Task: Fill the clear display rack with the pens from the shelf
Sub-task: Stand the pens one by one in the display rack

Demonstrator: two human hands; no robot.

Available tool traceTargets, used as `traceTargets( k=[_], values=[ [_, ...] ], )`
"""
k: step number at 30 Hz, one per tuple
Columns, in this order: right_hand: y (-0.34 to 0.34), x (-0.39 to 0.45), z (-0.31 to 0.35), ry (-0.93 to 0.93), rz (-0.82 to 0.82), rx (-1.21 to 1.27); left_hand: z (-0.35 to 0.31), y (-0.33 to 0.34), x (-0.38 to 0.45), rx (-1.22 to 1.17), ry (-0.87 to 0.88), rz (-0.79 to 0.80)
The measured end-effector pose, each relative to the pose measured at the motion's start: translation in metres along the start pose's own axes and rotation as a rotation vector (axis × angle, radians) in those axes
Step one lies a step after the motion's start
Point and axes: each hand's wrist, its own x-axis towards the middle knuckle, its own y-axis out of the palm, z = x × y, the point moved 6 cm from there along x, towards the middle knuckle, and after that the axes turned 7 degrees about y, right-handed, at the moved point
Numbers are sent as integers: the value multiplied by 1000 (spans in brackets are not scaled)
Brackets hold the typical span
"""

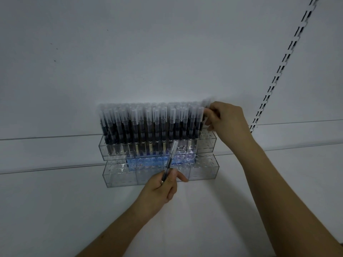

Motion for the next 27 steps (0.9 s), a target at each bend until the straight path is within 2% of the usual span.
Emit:
traceTargets(
  k=[5,8,10,12,14,16,19,21,23,25,27],
  values=[
    [8,-4,-11,50,46,-34,-2,0,0,-9,-2,-5],
    [-6,-23,-11,106,-101,-47,-2,1,0,-10,-8,-7],
    [-12,-47,1,101,-170,67,-2,0,0,-18,-15,-12],
    [5,-71,20,75,-15,251,-3,0,0,-10,-16,-13],
    [34,-89,35,7,183,325,-6,1,-1,-11,-14,-9],
    [54,-97,40,-52,286,384,-10,4,-1,-18,-23,3],
    [49,-91,35,-2,376,582,-10,4,-3,-50,-37,-8],
    [26,-79,27,68,302,719,-6,3,-4,-21,-26,-2],
    [-4,-62,14,101,103,790,-5,4,-5,129,35,24],
    [-28,-47,2,106,-79,752,-7,9,-7,309,127,75],
    [-40,-37,-7,111,-177,677,-10,16,-9,444,221,150]
  ],
)
